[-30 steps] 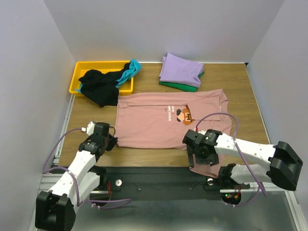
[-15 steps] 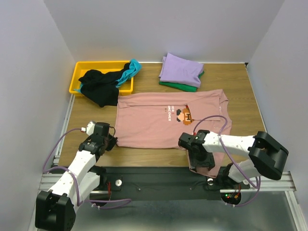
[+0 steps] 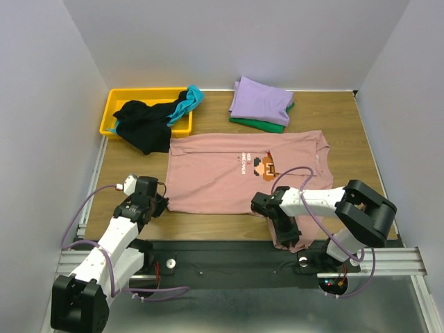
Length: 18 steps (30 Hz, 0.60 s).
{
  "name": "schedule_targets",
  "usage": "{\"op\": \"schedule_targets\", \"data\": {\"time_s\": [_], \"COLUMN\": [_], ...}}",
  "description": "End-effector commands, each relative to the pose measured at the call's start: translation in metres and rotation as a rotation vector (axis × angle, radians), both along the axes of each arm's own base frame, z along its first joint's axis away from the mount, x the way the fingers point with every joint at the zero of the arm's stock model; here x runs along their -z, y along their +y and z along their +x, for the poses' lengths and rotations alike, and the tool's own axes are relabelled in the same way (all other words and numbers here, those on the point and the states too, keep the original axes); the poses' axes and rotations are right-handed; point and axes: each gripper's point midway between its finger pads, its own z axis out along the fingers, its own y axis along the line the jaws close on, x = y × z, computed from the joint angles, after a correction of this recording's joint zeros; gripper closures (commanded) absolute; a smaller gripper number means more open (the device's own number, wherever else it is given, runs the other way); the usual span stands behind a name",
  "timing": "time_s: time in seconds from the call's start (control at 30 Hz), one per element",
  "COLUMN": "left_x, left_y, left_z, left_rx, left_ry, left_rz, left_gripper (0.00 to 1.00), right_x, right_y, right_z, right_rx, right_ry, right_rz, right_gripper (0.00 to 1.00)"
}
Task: Fold and stack the t-shirts
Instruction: Fold the tshirt
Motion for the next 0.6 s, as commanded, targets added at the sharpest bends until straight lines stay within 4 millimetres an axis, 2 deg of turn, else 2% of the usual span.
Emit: {"op": "schedule_targets", "data": {"time_s": [0.0,0.07,0.13,0.17,0.27,0.3,0.43,0.57], "left_x": [-0.013,-0.014,-0.014,-0.015,-0.018,-0.021,-0.03,-0.042], "left_y": [0.005,0.005,0.004,0.004,0.002,0.002,0.001,-0.002], "left_z": [0.007,0.007,0.008,0.008,0.01,0.011,0.016,0.028], "left_rx": [-0.019,-0.018,-0.015,-0.013,-0.007,-0.005,0.009,0.017], "left_ry": [-0.033,-0.032,-0.033,-0.037,-0.043,-0.05,-0.068,-0.105], "left_rz": [0.023,0.025,0.025,0.022,0.017,0.017,0.02,0.017], "left_gripper": [1.0,1.0,1.0,1.0,1.0,1.0,1.0,1.0], "right_x": [-0.006,-0.014,-0.027,-0.033,-0.048,-0.052,-0.071,-0.09], "right_y": [0.011,0.005,-0.002,-0.005,0.0,0.001,0.002,-0.006], "right_z": [0.015,0.023,0.028,0.033,0.046,0.05,0.078,0.119], "right_rx": [-0.022,-0.014,-0.004,-0.005,0.008,0.002,0.024,0.102], "right_ry": [-0.057,-0.11,-0.142,-0.177,-0.242,-0.259,-0.368,-0.522], "right_rz": [0.023,-0.017,-0.059,-0.066,-0.037,-0.034,-0.023,-0.039], "right_gripper": [0.76,0.84,0.85,0.89,0.93,0.98,0.99,0.99]}}
